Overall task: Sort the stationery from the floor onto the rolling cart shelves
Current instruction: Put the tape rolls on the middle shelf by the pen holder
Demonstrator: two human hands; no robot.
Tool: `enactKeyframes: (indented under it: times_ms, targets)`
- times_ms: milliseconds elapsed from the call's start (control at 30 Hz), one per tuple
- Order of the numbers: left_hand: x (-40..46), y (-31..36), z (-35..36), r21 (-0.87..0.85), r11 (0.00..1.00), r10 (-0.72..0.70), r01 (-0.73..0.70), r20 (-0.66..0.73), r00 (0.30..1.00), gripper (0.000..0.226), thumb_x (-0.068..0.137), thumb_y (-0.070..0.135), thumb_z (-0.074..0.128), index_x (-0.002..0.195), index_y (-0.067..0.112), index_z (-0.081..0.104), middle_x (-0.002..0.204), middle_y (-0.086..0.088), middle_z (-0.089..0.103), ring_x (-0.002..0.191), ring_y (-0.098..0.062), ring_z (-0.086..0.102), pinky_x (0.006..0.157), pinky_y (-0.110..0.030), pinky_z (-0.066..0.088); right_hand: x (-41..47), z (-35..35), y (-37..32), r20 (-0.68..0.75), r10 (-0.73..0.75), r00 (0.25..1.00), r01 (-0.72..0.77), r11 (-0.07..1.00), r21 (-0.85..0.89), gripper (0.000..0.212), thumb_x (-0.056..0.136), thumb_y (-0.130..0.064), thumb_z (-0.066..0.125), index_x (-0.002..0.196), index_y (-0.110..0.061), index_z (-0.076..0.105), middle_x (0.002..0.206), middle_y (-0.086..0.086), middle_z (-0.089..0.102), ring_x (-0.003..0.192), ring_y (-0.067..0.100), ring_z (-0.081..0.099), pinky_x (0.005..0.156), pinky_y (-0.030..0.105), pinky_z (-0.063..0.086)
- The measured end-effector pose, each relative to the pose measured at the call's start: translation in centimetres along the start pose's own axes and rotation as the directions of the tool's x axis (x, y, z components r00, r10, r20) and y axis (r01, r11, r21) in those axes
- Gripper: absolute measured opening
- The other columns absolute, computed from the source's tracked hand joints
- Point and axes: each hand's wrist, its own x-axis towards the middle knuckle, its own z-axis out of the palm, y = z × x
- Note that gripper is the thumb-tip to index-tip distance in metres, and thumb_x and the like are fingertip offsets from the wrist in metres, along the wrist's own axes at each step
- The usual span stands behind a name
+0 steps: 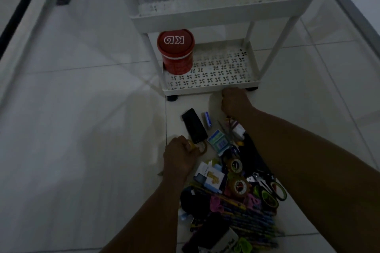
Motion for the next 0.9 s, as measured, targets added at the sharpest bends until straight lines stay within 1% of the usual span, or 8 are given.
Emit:
enactKeyframes:
  times_ms: [100,200,300,333,433,500,700,900]
  targets:
    - [0.1,0.4,0.8,0.111,0.986,0.127,-0.128,0.014,0.992,0.053,0.074,0.017,0.079,0.059,0.028,0.030,0.066,0.010,0.036,0.058,-0.006,0.038,0.050,-0.016,0.028,0.4,0.8,0.1,-0.097,-0.078,0.992,0.076,0.997,-0.029,0.034,0.080,0.012,0.060,0.114,0.014,0.058,0.113,0.033,0.060,0.105,0.037,0.062,0.085,0.038,0.050]
    - [0.1,0.4,1.4,0.198,0.972,0.114,-0.129,0.085,0.990,0.036,0.079,0.018,0.074,0.066,0.021,0.040,0.075,0.005,0.043,0.070,-0.015,0.049,0.055,-0.018,0.028,0.2,0.5,-0.2,0.054,0.023,0.998,-0.022,0.999,-0.023,0.024,0.093,-0.006,0.047,0.113,-0.002,0.059,0.110,0.022,0.061,0.104,0.031,0.059,0.079,0.032,0.043]
    - [-0.3,0.6,1.6,0.222,0.969,0.088,-0.105,0.084,0.993,0.021,0.084,0.020,0.070,0.076,0.011,0.053,0.078,-0.002,0.050,0.076,-0.025,0.058,0.054,-0.018,0.027,0.1,1.0,-0.3,0.102,0.007,0.995,-0.004,1.000,-0.023,0.015,0.091,-0.010,0.050,0.102,-0.008,0.060,0.083,0.010,0.054,0.102,0.029,0.060,0.076,0.030,0.041]
    - [-0.3,0.6,1.5,0.232,0.967,0.090,-0.107,0.081,0.993,0.023,0.084,0.021,0.069,0.077,0.011,0.050,0.079,-0.005,0.053,0.078,-0.027,0.060,0.055,-0.020,0.028,0.2,1.2,-0.3,0.113,-0.027,0.993,0.031,0.999,-0.030,0.017,0.090,-0.010,0.052,0.105,-0.007,0.060,0.086,0.009,0.054,0.105,0.029,0.058,0.079,0.030,0.042]
    - [0.0,1.1,1.4,0.287,0.952,0.093,-0.109,0.067,0.993,0.032,0.087,0.031,0.067,0.098,0.006,0.050,0.090,-0.009,0.063,0.080,-0.023,0.062,0.059,-0.027,0.040,0.3,1.5,-0.5,0.144,-0.097,0.985,0.109,0.991,-0.076,0.036,0.087,-0.009,0.059,0.122,-0.002,0.054,0.123,0.019,0.053,0.117,0.030,0.051,0.093,0.033,0.040]
    - [0.3,1.5,1.6,0.294,0.953,0.061,-0.072,0.048,0.997,0.039,0.088,0.036,0.064,0.109,0.006,0.049,0.095,-0.009,0.064,0.081,-0.022,0.063,0.058,-0.026,0.041,0.5,1.4,-0.3,0.142,-0.106,0.984,0.119,0.989,-0.087,0.045,0.087,-0.005,0.056,0.132,-0.004,0.049,0.133,0.020,0.049,0.123,0.032,0.047,0.100,0.035,0.037]
    - [0.7,2.2,2.6,0.298,0.952,-0.083,0.069,0.036,0.996,0.037,0.081,0.026,0.072,0.105,0.005,0.052,0.102,-0.011,0.061,0.092,-0.026,0.059,0.072,-0.032,0.048,0.2,1.3,0.2,0.104,-0.089,0.991,0.099,0.991,-0.089,0.031,0.088,-0.005,0.051,0.118,-0.003,0.059,0.117,0.018,0.058,0.109,0.028,0.056,0.078,0.029,0.043]
    - [1.0,2.3,2.7,0.333,0.938,-0.129,0.098,0.072,0.989,0.021,0.086,0.028,0.065,0.086,0.008,0.059,0.097,-0.011,0.054,0.093,-0.026,0.056,0.074,-0.034,0.049,0.0,2.3,-0.7,0.091,-0.119,0.989,0.127,0.988,-0.090,0.041,0.094,-0.004,0.044,0.134,-0.010,0.048,0.136,0.011,0.047,0.124,0.020,0.046,0.099,0.029,0.035]
